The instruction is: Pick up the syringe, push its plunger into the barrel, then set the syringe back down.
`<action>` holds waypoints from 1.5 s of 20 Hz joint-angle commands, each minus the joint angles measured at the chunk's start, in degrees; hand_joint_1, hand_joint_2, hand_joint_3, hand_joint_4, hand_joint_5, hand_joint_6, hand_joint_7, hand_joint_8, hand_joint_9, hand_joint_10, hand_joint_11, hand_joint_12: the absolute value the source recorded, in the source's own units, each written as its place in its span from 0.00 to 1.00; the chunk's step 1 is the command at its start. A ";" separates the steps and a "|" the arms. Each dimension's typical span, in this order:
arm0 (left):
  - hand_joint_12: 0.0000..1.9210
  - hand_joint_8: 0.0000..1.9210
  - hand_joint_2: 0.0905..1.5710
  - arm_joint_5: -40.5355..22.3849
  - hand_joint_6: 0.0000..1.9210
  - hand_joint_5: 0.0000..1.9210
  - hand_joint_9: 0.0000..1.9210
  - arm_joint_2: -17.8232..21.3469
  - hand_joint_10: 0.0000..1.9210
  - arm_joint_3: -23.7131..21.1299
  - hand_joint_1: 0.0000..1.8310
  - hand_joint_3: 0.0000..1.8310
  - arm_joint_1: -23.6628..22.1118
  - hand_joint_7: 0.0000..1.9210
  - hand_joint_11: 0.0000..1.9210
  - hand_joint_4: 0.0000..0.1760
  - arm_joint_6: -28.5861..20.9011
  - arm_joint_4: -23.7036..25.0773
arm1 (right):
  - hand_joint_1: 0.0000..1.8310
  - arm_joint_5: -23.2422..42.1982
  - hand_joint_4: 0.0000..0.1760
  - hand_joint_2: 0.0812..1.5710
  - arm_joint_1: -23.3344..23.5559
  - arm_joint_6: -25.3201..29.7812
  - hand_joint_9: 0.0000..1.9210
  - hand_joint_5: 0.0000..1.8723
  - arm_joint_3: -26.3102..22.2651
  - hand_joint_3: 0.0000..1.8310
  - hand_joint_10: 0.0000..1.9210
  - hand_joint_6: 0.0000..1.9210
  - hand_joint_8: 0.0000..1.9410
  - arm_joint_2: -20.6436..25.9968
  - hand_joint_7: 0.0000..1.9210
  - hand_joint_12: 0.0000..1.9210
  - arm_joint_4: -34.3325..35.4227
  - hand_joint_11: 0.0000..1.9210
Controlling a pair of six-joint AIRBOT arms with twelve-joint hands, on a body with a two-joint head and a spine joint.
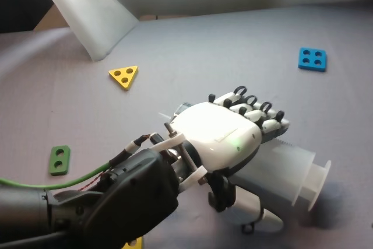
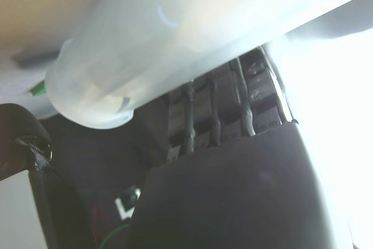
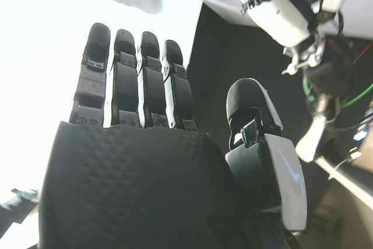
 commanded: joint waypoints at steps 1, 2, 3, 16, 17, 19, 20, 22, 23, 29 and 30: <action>0.14 0.00 0.47 -3.36 0.00 0.09 0.06 0.12 0.00 0.51 0.25 0.00 -1.67 0.08 0.00 0.00 -0.74 3.53 | 0.00 0.00 0.00 0.87 0.82 -4.97 0.10 0.15 -0.03 0.00 0.00 0.00 0.00 -0.01 0.13 0.26 4.65 0.00; 0.09 0.00 0.46 -0.63 0.00 0.07 0.04 0.51 0.00 1.23 0.23 0.00 -3.12 0.05 0.00 0.00 -1.51 4.47 | 0.00 2.83 0.00 0.87 0.69 -10.84 0.10 0.15 -0.02 0.00 0.00 0.00 0.00 0.02 0.14 0.28 6.65 0.00; 0.07 0.00 0.45 2.60 0.00 0.06 0.03 1.09 0.00 2.12 0.22 0.00 -4.70 0.04 0.00 0.00 -3.58 6.58 | 0.00 6.08 0.00 0.87 0.63 -15.89 0.10 0.15 -0.02 0.00 0.00 0.00 0.00 0.04 0.14 0.28 7.25 0.00; 0.16 0.00 0.49 -6.87 0.00 0.12 0.12 12.80 0.00 9.40 0.20 0.00 -20.92 0.13 0.03 0.00 -85.61 88.03 | 0.00 26.46 0.00 0.87 1.29 -45.20 0.13 0.18 10.37 0.00 0.01 0.01 0.00 -12.57 0.16 0.34 22.67 0.00; 0.28 0.00 0.50 -10.14 0.01 0.17 0.18 14.35 0.00 9.01 0.23 0.00 -21.56 0.19 0.03 0.00 -86.50 87.98 | 0.00 26.46 0.00 0.87 1.61 -45.20 0.15 0.19 10.99 0.00 0.01 0.01 0.01 -13.69 0.18 0.41 21.40 0.00; 0.42 0.01 0.57 -11.04 0.01 0.26 0.28 17.04 0.02 7.82 0.28 0.00 -23.41 0.30 0.07 0.00 -90.86 91.96 | 0.00 26.37 0.00 0.88 1.91 -45.24 0.24 0.26 11.15 0.00 0.04 0.02 0.03 -14.76 0.27 0.61 20.29 0.00; 0.42 0.01 0.57 -11.06 0.01 0.26 0.28 19.08 0.02 7.31 0.28 0.00 -25.92 0.30 0.07 0.00 -97.63 99.19 | 0.00 26.32 0.00 0.88 1.90 -45.23 0.24 0.26 11.11 0.00 0.04 0.02 0.03 -15.22 0.27 0.61 20.29 0.00; 0.48 0.02 0.60 -11.78 0.02 0.30 0.32 21.75 0.03 6.64 0.28 0.00 -29.57 0.34 0.09 0.00 -105.65 108.88 | 0.00 25.82 0.00 0.88 1.82 -45.21 0.29 0.30 10.75 0.00 0.06 0.03 0.04 -15.47 0.33 0.68 20.30 0.00; 0.74 0.54 0.75 -11.96 0.49 0.31 0.27 22.82 0.55 6.24 0.19 0.00 -30.69 0.30 0.13 0.00 -106.23 110.77 | 0.00 25.56 0.00 0.89 1.76 -45.19 0.32 0.39 10.57 0.00 0.32 0.10 0.16 -15.44 0.42 0.79 20.30 0.05; 1.00 1.00 1.00 -12.94 1.00 0.37 0.45 25.81 1.00 5.59 0.21 0.05 -31.43 0.44 0.49 0.00 -106.26 113.71 | 0.02 22.54 0.00 0.97 2.14 -45.19 0.49 0.54 10.61 0.01 1.00 1.00 1.00 -15.05 0.52 1.00 23.95 0.50; 1.00 1.00 1.00 -12.93 1.00 0.37 0.46 26.69 1.00 5.47 0.21 0.04 -31.68 0.45 0.49 0.00 -107.22 115.36 | 0.03 22.52 0.00 0.98 2.10 -45.10 0.50 0.54 10.60 0.01 1.00 1.00 1.00 -14.92 0.53 1.00 24.24 0.51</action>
